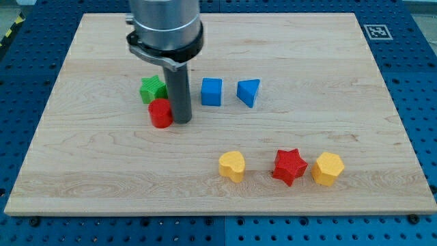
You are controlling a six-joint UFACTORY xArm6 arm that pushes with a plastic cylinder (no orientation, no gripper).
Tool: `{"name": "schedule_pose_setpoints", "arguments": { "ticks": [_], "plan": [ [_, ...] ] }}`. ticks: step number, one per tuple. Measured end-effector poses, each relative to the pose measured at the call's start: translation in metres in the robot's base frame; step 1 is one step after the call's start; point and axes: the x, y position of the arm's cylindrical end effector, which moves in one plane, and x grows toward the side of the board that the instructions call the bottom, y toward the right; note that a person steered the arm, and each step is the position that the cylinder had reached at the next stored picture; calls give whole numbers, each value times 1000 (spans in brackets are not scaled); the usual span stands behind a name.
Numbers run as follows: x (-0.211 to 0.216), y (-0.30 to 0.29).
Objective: Slide red star closer to the yellow heart
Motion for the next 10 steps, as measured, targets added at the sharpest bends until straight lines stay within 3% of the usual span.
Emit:
{"name": "schedule_pose_setpoints", "arguments": {
  "ticks": [2, 5, 8, 10],
  "plan": [
    [0, -2],
    [1, 131],
    [65, 313],
    [145, 299]
  ]
}}
